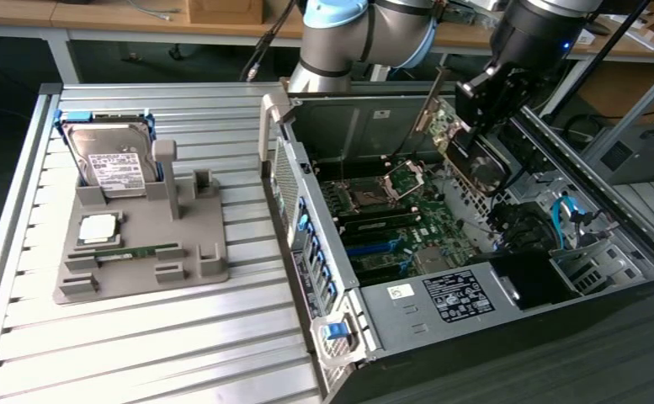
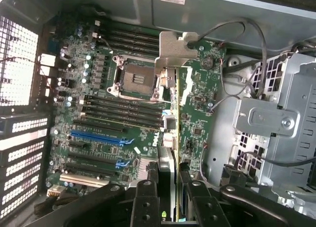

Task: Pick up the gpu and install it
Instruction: 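Insert the gpu into the slot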

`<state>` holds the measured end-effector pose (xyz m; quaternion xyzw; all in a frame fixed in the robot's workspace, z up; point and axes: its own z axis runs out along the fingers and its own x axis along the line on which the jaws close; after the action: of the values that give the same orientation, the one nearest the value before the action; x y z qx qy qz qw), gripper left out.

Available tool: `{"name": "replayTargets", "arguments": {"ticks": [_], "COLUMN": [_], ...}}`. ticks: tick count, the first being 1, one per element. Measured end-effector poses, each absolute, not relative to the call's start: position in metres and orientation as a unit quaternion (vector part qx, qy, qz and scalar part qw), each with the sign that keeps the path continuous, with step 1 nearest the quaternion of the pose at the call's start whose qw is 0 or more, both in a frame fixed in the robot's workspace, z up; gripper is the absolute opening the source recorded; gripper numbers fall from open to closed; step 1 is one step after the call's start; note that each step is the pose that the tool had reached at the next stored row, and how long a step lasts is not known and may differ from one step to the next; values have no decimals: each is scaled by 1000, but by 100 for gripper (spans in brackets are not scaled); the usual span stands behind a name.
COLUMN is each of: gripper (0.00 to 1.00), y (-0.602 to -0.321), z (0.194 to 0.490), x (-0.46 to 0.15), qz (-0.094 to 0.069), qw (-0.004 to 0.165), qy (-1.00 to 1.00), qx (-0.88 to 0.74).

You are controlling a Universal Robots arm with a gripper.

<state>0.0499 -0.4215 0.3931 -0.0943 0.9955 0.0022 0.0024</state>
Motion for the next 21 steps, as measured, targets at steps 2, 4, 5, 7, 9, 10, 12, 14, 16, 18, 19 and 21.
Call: {"name": "replayTargets", "arguments": {"ticks": [2, 4, 5, 7, 9, 10, 12, 14, 16, 18, 19, 21], "gripper": [27, 27, 27, 27, 27, 27, 27, 27, 27, 27, 27, 27], "y": [-421, -422, -422, -421, -421, -421, -422, -421, -422, -422, -421, -421], "z": [393, 393, 393, 393, 393, 393, 393, 393, 393, 393, 393, 393], "x": [50, 50, 50, 50, 50, 50, 50, 50, 50, 50, 50, 50], "qz": [2, 2, 2, 2, 2, 2, 2, 2, 2, 2, 2, 2], "qw": [2, 2, 2, 2, 2, 2, 2, 2, 2, 2, 2, 2], "qy": [995, 994, 994, 993, 993, 993, 992, 992, 991, 990, 990, 989], "qx": [-102, -106, -109, -115, -119, -121, -125, -130, -134, -138, -140, -146]}}
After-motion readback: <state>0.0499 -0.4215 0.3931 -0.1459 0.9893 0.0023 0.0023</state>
